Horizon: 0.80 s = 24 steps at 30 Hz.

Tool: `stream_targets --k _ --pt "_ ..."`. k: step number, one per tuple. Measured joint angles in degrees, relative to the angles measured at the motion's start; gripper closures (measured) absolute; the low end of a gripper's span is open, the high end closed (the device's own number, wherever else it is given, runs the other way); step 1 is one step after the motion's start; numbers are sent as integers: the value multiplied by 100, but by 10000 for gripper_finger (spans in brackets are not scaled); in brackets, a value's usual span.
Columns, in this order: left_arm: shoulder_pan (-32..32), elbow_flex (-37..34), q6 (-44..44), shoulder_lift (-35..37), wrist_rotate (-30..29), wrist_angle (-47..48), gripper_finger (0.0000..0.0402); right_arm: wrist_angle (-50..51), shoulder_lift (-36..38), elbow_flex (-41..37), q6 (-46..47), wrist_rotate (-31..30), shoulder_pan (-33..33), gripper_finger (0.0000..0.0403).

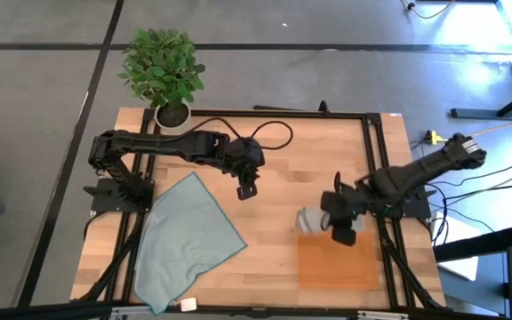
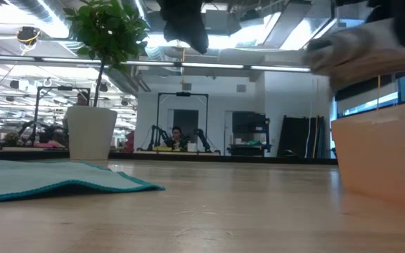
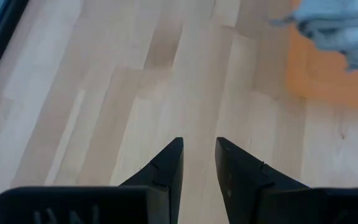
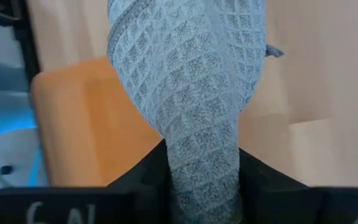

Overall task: Roll microfiber towels into tight, uniform cylinder then place into a basket
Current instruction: Put the rolled gray microfiber towel into the orange bin

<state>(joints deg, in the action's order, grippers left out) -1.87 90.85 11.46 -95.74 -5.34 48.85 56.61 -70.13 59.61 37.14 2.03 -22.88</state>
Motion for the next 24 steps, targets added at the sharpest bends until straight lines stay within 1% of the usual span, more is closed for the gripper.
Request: stream_targets --k 3,8,12,15,21,24 --pt "1 0 0 0 5 -1 317 -344 0 -180 602 0 -476 299" --pt "13 0 0 0 7 -3 317 -494 -9 -393 1507 21 -1191 299" --pt "13 0 -2 0 7 -3 317 -736 -93 -483 1744 9 -1611 299" --pt "13 0 -2 0 7 -3 317 -1009 -252 -634 1886 42 -1808 299" --pt "13 0 -14 0 16 -1 317 -2090 -620 -954 2136 75 -2008 299" --pt "53 0 -303 0 179 -3 317 -2467 -818 -1052 2223 75 -2008 299"
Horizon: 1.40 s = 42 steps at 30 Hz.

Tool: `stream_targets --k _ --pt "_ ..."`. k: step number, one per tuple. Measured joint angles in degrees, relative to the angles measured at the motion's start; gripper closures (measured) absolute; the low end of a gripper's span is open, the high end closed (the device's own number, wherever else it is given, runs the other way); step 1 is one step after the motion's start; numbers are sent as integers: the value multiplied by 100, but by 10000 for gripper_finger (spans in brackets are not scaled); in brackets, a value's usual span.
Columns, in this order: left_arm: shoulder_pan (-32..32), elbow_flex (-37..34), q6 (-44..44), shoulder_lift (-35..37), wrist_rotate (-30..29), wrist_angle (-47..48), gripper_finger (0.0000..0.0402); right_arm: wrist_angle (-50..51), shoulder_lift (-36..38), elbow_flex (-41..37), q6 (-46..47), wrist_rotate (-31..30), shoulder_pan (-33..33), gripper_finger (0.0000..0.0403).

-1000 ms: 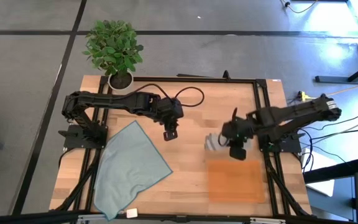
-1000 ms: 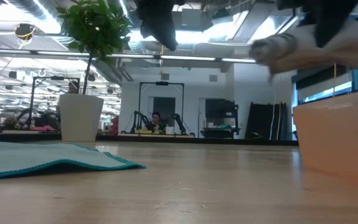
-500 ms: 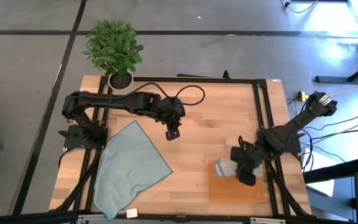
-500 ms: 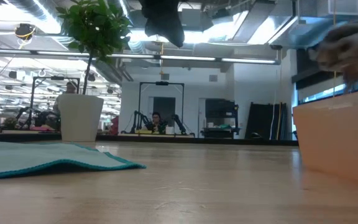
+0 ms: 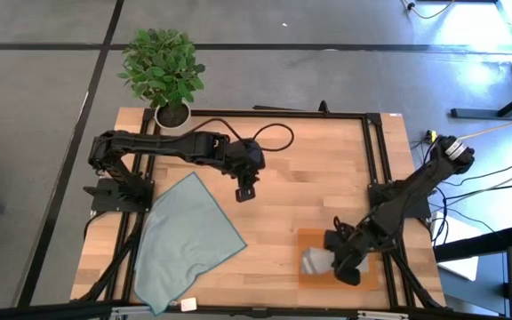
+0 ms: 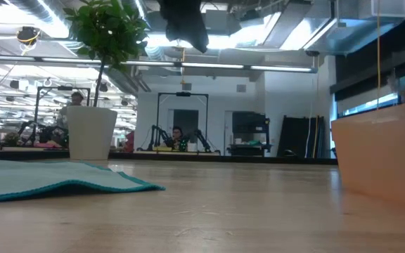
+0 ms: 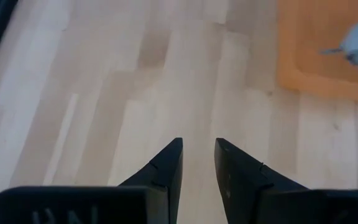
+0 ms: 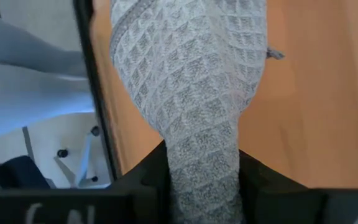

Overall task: Roll microfiber towels into tight, uniform cylinder then place into a basket
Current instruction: Put the rolled gray microfiber towel into the orange bin

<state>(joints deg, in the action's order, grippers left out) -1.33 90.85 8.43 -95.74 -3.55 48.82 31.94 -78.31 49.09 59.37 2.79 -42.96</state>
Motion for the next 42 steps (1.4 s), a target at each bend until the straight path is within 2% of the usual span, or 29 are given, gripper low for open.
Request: stream_targets --k 3,12,16,25,32,36,42 --pt "69 0 -215 0 174 -26 317 -147 -205 -80 57 8 0 299" --pt "280 0 -688 36 205 -36 317 -882 -776 -82 143 33 -183 299" --pt "362 7 -1029 87 602 -106 317 -865 -930 -80 317 37 -302 299" --pt "381 7 -1051 146 614 -105 317 -1156 -1168 -80 356 54 -376 299" --pt "379 7 -1058 173 616 -100 317 -1142 -1169 -80 341 631 -376 296" --pt "379 4 -1060 173 618 -97 317 -1129 -1169 -80 333 680 -374 274" --pt "377 2 -1062 173 621 -92 317 -1101 -1169 -80 324 684 -374 210"
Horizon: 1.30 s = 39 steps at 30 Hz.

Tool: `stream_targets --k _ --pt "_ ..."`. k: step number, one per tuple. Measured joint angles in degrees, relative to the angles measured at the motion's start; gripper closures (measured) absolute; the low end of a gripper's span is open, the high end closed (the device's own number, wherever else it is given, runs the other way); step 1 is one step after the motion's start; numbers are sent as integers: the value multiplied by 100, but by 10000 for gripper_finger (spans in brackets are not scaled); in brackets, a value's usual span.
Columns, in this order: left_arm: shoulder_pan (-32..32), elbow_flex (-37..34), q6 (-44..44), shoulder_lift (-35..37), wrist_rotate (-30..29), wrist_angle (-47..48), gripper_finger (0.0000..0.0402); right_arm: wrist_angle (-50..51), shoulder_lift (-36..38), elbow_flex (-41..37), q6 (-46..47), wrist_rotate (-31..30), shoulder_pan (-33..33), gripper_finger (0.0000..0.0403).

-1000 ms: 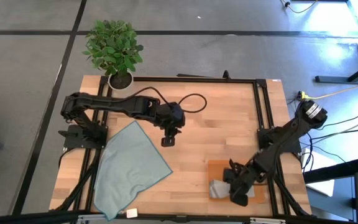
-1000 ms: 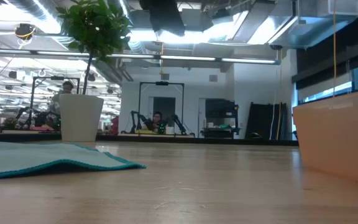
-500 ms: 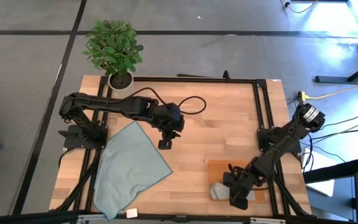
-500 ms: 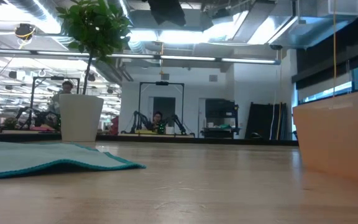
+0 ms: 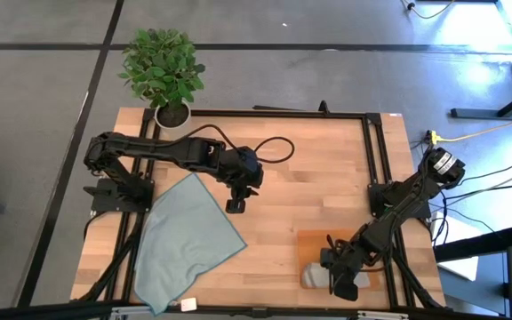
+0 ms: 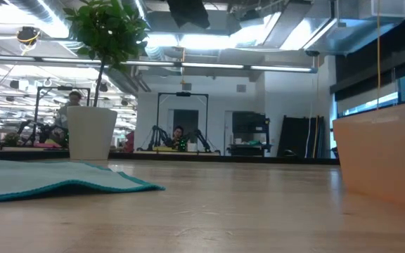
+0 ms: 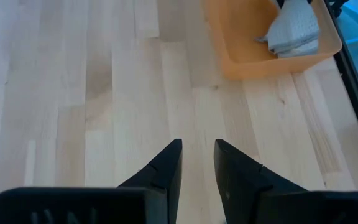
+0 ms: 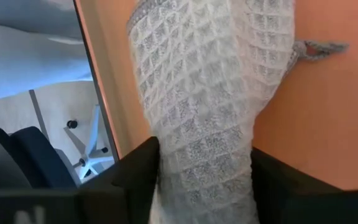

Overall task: Roll microfiber towels into tight, uniform cylinder then place into a basket
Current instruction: Put the rolled gray microfiber towel into the orange bin

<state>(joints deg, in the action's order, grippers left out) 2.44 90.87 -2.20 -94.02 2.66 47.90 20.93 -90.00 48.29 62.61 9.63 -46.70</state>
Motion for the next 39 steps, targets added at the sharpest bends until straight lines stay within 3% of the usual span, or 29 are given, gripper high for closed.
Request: stream_targets --k 6,13,21,29,39 --pt "0 0 0 0 0 0 317 -26 0 1 17 196 15 161" --pt "-7 -2 -2 0 0 2 317 -16 0 58 156 1086 239 151" --pt "-7 -4 -2 0 0 4 317 249 75 214 35 968 432 151" --pt "-7 -4 -2 0 0 52 317 581 616 223 477 946 455 151" --pt "36 -7 540 303 -3 842 317 1152 1746 223 655 -627 647 151"
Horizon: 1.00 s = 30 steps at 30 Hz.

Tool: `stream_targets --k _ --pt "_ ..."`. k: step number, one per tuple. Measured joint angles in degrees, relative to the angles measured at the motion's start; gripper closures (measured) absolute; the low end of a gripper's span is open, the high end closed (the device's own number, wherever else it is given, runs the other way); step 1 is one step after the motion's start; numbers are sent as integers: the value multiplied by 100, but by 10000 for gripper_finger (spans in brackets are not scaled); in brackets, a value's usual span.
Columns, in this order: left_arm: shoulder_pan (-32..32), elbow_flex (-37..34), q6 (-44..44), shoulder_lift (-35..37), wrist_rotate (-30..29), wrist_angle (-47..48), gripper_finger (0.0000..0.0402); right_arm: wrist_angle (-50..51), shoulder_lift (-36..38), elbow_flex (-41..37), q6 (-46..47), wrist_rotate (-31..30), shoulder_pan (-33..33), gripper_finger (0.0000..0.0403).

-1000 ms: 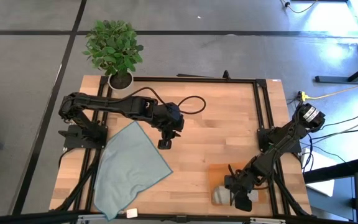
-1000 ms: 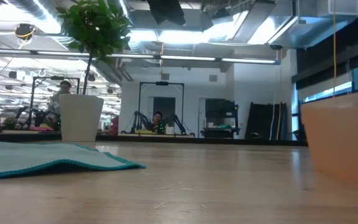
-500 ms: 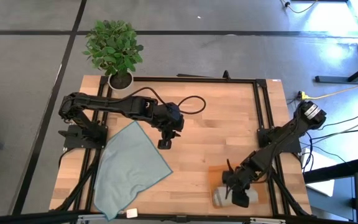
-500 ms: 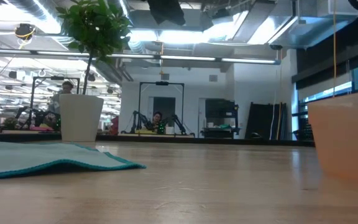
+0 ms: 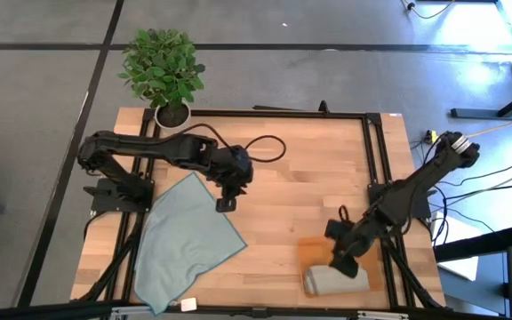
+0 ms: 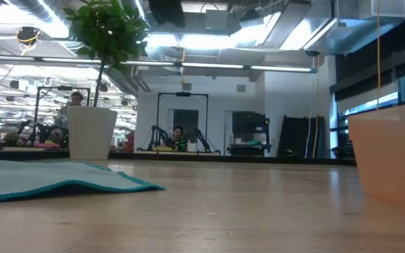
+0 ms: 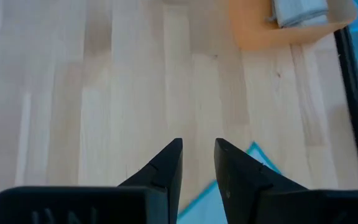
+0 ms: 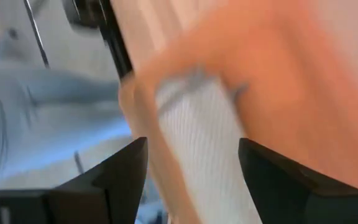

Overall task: Roll microfiber towels into tight, uniform cylinder then place into a basket
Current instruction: Put the rolled gray microfiber towel into the orange bin, then roll the light blue microfiber towel

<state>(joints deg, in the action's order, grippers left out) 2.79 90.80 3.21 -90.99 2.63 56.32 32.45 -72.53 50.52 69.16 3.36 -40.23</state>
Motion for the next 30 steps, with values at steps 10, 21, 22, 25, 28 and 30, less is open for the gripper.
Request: stream_targets --k 10,21,22,25,28,30 --pt "574 4 1029 756 -261 763 317 -494 623 0 -1307 -797 1005 151" --pt "1520 4 3313 1131 -1025 1721 317 -2484 -137 0 -3725 94 2792 151" --pt "1591 4 3556 1125 -1096 1763 317 -2662 -238 0 -4026 318 2965 151" --pt "1769 4 4319 1124 -1266 1872 317 -3299 -564 0 -4722 994 3382 151" --pt "1915 4 4916 1124 -1351 1866 317 -3825 -898 0 -5198 1485 3555 151" --pt "2027 4 5239 1124 -1466 1870 317 -4014 -1123 8 -5686 1613 3556 151"
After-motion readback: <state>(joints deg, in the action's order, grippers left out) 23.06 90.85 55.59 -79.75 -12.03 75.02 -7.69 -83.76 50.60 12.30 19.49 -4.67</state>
